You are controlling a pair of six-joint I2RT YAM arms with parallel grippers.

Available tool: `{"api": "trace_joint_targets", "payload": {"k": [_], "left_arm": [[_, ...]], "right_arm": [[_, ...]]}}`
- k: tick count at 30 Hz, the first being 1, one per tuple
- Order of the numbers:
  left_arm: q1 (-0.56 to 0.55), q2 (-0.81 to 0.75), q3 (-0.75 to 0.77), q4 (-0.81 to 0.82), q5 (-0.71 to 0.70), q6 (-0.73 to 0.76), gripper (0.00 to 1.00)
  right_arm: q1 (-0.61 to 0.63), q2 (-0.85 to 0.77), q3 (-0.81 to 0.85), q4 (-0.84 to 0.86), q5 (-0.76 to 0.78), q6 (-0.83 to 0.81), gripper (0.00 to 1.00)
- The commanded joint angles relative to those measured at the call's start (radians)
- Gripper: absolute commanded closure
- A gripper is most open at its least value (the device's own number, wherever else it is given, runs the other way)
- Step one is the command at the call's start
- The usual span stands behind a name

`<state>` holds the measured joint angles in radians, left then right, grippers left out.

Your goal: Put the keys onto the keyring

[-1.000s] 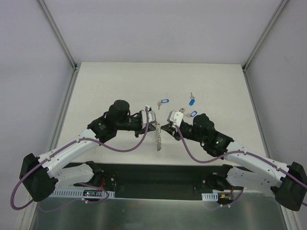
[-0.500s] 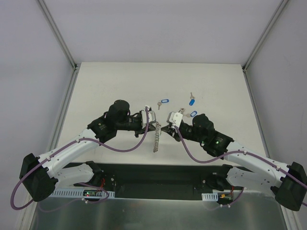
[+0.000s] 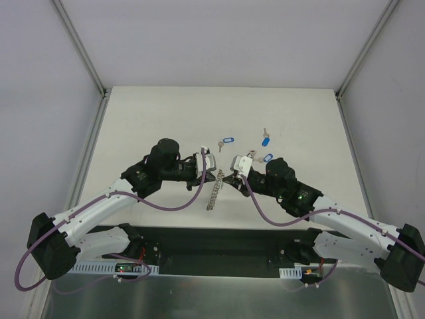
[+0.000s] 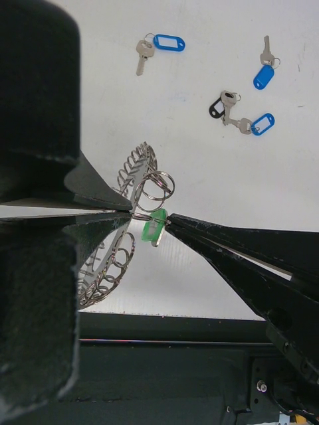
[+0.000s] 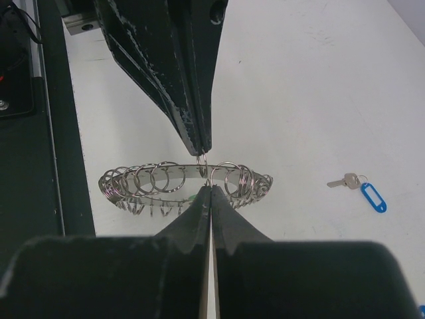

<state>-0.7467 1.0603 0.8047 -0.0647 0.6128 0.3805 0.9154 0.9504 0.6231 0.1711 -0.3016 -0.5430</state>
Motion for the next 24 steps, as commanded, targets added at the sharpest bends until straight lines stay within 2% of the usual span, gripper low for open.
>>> {"api": "trace_joint_targets", "payload": {"k": [1, 24], "left_arm": [[-0.008, -0.002, 0.008, 0.055, 0.024, -0.009, 1.00], [-0.008, 0.044, 0.002, 0.062, 0.036, -0.006, 1.00]], "right_arm": [[0.005, 0.005, 0.018, 0.048, -0.028, -0.005, 0.99], [0.002, 0.021, 0.004, 0.033, 0.021, -0.025, 0.98]]}}
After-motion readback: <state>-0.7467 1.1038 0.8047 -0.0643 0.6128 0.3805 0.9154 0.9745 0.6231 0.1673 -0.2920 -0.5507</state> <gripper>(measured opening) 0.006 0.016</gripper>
